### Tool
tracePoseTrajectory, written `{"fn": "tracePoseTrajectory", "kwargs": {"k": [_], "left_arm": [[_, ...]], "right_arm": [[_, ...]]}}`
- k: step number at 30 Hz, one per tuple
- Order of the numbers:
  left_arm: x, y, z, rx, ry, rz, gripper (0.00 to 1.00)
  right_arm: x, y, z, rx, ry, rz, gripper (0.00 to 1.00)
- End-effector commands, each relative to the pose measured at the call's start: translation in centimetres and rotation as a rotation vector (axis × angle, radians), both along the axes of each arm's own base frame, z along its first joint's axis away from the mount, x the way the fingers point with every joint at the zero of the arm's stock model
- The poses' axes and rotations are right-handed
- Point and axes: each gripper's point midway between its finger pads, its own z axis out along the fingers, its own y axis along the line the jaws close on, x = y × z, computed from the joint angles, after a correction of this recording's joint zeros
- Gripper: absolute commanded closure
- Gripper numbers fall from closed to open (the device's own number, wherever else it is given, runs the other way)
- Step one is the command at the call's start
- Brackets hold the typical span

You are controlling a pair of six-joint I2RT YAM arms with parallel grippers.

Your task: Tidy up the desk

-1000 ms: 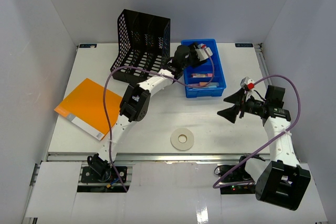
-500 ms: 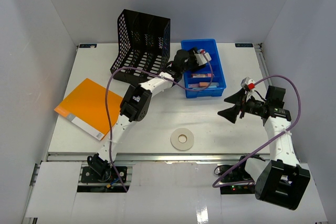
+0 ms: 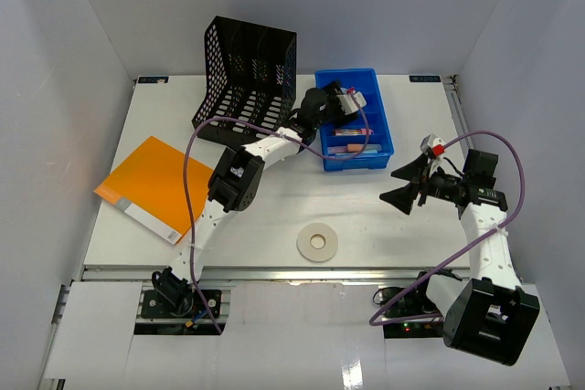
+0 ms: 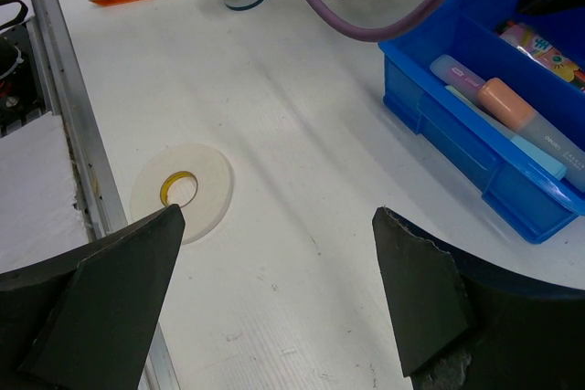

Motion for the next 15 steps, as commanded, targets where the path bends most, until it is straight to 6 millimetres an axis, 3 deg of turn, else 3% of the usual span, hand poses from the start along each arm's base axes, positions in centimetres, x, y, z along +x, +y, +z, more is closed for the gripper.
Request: {"fn": "tracePoseTrajectory", "kwargs": {"k": [1,9,13,15], "left_arm": [[-0.8,-0.2,7.6,-0.082,-0.07,-0.018,0.02],[-0.9,-0.2,9.3,-0.11,-0.073,-0.019,0.02],[-1.6,-0.5,12.2,-0.159,-0.077,-0.032,0.02],[-2.4,-0.8,15.1,-0.2,-0.094,-0.044,0.02]], "right_arm": [[0.1,-0.2,0.9,0.005,-0.031,0.001,0.1],[0.2,-0.5,0.9,0.006,-0.032,-0.012,0.1],[0.2,-0.5,0.8,0.005,-0.033,-0.013,0.1],[0.2,-0.5,0.8,0.005,-0.034,-0.013,0.1]]}}
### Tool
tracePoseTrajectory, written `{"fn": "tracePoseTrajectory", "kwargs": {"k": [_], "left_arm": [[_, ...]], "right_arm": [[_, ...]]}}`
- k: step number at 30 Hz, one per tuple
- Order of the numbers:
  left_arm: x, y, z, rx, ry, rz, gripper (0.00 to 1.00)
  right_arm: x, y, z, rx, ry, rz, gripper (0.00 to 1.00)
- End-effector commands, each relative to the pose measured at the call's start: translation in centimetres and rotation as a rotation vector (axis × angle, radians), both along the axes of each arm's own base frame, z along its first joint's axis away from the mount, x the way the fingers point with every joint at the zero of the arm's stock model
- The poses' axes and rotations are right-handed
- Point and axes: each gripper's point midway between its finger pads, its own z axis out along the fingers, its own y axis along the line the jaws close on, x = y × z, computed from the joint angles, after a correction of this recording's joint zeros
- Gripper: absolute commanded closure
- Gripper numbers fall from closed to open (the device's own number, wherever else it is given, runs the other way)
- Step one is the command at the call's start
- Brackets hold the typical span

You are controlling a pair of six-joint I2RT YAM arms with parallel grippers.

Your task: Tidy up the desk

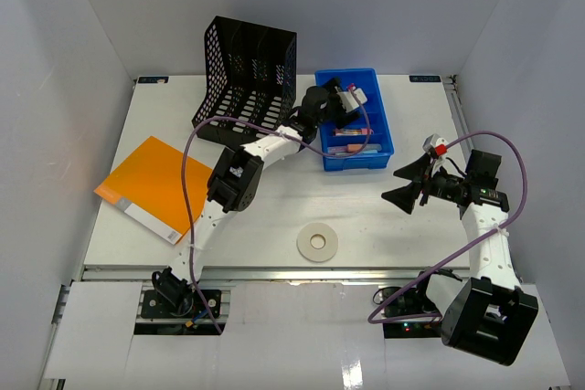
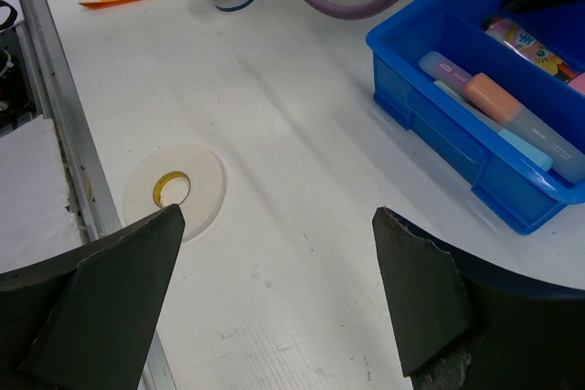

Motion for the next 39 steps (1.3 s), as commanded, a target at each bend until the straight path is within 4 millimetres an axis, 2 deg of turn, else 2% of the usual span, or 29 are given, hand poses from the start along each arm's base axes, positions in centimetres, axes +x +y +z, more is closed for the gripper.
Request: {"fn": "tracePoseTrajectory", "kwargs": {"k": [1,5,7,8,10,12,13,14,16,17,18,19,21,25,28,32,35,37,39], "left_arm": [[-2.5,-0.6,16.1,-0.199,-0.132,-0.043,0.02],[-4.6,-0.4,21.5,-0.318,-0.103,-0.08,0.02],[-5.5,-0.1,22.5,-0.356,-0.043,-0.088,0.02],[-6.3,0.4,24.2,-0.38,-0.033,-0.093,0.02],[-7.5,1.0,25.2,-0.41,0.025,-0.095,0.02],[-9.8,2.6,25.7,-0.467,0.158,-0.071,0.02],[-10.4,3.5,24.8,-0.509,0.271,-0.013,0.02],[-11.2,4.3,24.4,-0.493,0.304,0.001,0.02],[-13.5,6.7,20.8,-0.494,0.499,0.103,0.02],[-15.0,8.1,20.5,-0.511,0.561,0.141,0.02],[-16.9,9.7,21.1,-0.534,0.593,0.163,0.02],[-19.3,11.6,19.7,-0.527,0.63,0.186,0.02],[-21.9,14.3,17.9,-0.55,0.687,0.234,0.02],[-26.8,22.3,13.4,-0.633,0.771,0.469,0.02],[-29.2,26.8,10.4,-0.695,0.803,0.635,0.02],[-30.6,30.1,5.5,-0.688,0.859,0.808,0.02],[-30.1,31.8,2.5,-0.659,0.888,0.947,0.03],[-29.3,32.2,0.9,-0.637,0.9,1.006,0.04],[-28.2,32.2,0.8,-0.642,0.888,1.016,0.03]], "right_arm": [[0.0,0.0,0.8,0.005,-0.033,0.011,0.1],[0.0,0.0,0.7,0.003,-0.035,0.01,0.1],[0.0,-0.1,0.6,-0.002,-0.035,0.006,0.1],[0.0,-0.1,0.5,-0.002,-0.035,0.006,0.1],[0.0,-0.1,0.5,-0.005,-0.037,0.005,0.1],[0.0,-0.1,0.5,-0.006,-0.035,0.003,0.1],[0.0,-0.1,0.5,-0.007,-0.032,0.001,0.1],[0.1,-0.2,0.5,-0.012,-0.035,-0.002,0.1],[0.2,-0.3,0.4,-0.02,-0.03,-0.012,0.1],[0.3,-0.4,0.3,-0.023,-0.027,-0.017,0.1],[0.3,-0.4,0.3,-0.026,-0.024,-0.022,0.1],[0.5,-0.6,0.2,-0.035,-0.021,-0.033,0.1],[0.7,-0.7,0.0,-0.042,-0.012,-0.047,0.1],[1.0,-1.0,-0.3,-0.047,0.001,-0.073,0.1],[1.2,-1.1,-0.5,-0.052,0.01,-0.09,0.1],[1.5,-1.2,-0.6,-0.046,0.016,-0.102,0.1],[1.6,-1.3,-0.8,-0.048,0.021,-0.11,0.1],[1.6,-1.4,-0.9,-0.052,0.022,-0.116,0.1],[1.7,-1.4,-0.9,-0.053,0.021,-0.118,0.1]]}}
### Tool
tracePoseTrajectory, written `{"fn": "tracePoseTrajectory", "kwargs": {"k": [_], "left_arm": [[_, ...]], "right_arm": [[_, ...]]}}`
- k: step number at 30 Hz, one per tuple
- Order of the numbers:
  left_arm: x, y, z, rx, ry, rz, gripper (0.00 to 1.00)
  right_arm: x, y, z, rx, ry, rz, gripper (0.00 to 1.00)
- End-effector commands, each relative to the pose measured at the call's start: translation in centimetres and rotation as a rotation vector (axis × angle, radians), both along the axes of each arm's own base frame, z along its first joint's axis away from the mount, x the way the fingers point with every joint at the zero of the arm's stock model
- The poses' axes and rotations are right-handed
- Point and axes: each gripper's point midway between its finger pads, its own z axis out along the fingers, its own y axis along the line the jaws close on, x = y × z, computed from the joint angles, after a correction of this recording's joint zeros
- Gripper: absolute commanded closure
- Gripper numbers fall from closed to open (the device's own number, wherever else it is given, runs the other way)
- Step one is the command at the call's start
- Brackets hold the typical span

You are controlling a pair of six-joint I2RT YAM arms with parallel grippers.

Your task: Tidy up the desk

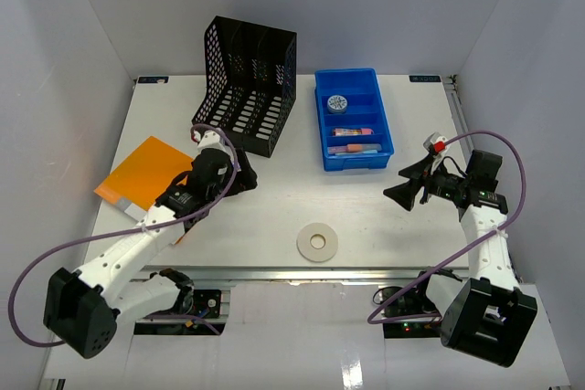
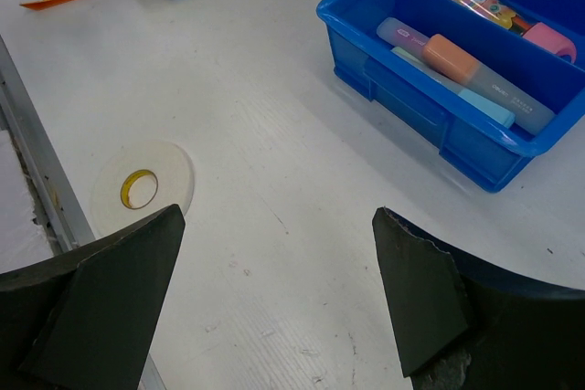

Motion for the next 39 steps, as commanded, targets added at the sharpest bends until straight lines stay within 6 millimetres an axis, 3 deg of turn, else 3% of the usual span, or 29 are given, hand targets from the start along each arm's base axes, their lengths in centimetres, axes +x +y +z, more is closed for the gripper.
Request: {"fn": "tracePoseTrajectory", "kwargs": {"k": [1,10,27,31,35,39], "left_arm": [[1.9,1.6,-2.4,0.039,0.051,0.125,0.03],[6.3,1.3,-4.6,0.158,0.1,0.126,0.02],[8.8,2.4,-8.0,0.268,0.167,0.147,0.08],[9.0,2.3,-7.4,0.261,0.155,0.143,0.21],[8.7,2.0,-7.0,0.242,0.148,0.122,0.47],[7.8,0.3,-5.5,0.163,0.132,0.03,0.66]], "right_arm": [[0.4,-0.1,0.4,-0.007,-0.028,-0.011,0.1],[0.2,0.0,0.7,0.003,-0.034,0.0,0.1],[-0.2,0.4,1.4,0.02,-0.046,0.024,0.1],[-0.2,0.4,1.3,0.018,-0.049,0.026,0.1],[-0.3,0.5,1.3,0.017,-0.051,0.031,0.1],[-1.0,0.9,1.5,0.023,-0.072,0.078,0.1]]}}
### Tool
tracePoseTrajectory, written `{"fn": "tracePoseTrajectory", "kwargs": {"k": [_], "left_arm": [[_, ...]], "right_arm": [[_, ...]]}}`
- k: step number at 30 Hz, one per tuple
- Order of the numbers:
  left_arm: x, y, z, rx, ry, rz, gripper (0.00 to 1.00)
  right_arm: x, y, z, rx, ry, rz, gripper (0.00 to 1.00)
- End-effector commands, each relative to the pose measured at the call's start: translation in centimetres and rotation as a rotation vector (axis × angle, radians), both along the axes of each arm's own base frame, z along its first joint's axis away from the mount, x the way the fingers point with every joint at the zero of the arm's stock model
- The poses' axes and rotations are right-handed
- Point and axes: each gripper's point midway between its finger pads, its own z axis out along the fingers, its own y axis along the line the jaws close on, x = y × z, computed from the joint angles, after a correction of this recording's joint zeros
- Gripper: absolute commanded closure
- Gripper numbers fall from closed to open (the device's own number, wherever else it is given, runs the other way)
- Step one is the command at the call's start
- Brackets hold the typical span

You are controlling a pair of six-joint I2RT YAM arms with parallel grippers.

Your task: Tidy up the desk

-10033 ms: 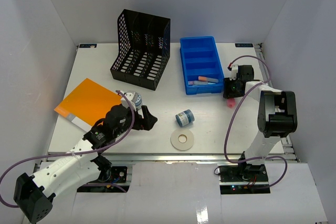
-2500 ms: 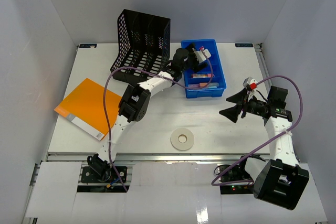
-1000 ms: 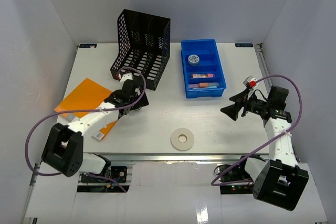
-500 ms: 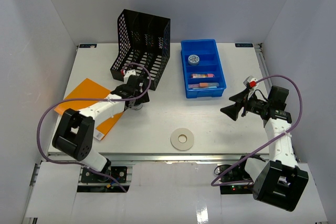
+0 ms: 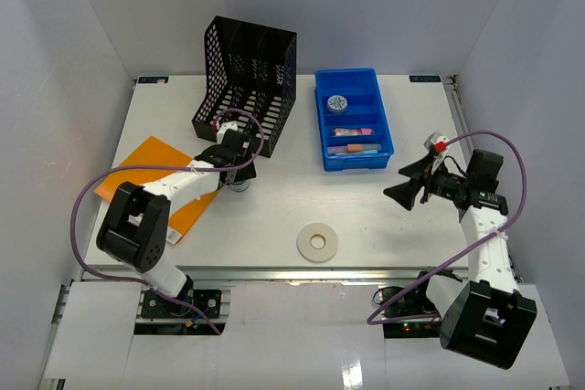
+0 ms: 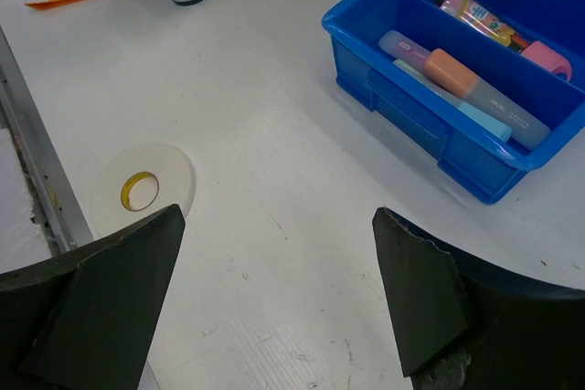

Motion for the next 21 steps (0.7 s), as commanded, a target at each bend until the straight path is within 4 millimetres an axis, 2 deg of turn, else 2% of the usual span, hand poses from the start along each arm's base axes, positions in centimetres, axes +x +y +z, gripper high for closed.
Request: {"fn": "tracePoseTrajectory", "kwargs": {"k": [1,3,4,5,8,10,11,13,15,17,21], "left_arm": [[0.0,-2.7,4.9,-0.154,-0.095,-0.122,0.68],[-0.9,-4.6,6.4,-0.234,-0.119,-0.233,0.72],[-2.0,-6.2,7.2,-0.297,-0.12,-0.339,0.74],[-3.7,-8.4,8.0,-0.381,-0.11,-0.496,0.75],[-7.5,-12.2,10.2,-0.557,-0.12,-0.805,0.79],[-10.1,-13.9,11.4,-0.652,-0.117,-1.0,0.8],[-10.8,-14.3,11.5,-0.679,-0.104,-1.047,0.8],[-11.6,-15.1,12.3,-0.724,-0.093,-1.126,0.8],[-12.9,-16.2,12.5,-0.789,-0.043,-1.22,0.81],[-13.3,-17.2,13.2,-0.811,-0.035,-1.28,0.82],[-14.9,-19.5,14.8,-0.827,-0.031,-1.466,0.82]], "right_arm": [[-1.1,1.0,1.2,0.027,-0.05,0.086,0.1],[-1.9,1.5,1.0,0.018,-0.07,0.135,0.1],[-2.2,1.9,0.9,0.006,-0.082,0.163,0.1],[-2.5,2.2,0.9,-0.008,-0.095,0.192,0.1],[-4.2,3.3,0.2,-0.074,-0.14,0.304,0.1],[-5.5,4.1,0.3,-0.107,-0.183,0.389,0.1],[-5.9,4.3,0.5,-0.118,-0.201,0.422,0.1],[-6.6,4.8,1.2,-0.153,-0.265,0.486,0.1],[-6.7,5.2,2.0,-0.186,-0.316,0.531,0.1],[-6.6,5.7,2.4,-0.218,-0.362,0.559,0.1],[-7.8,8.0,2.8,-0.301,-0.574,0.697,0.1]]}}
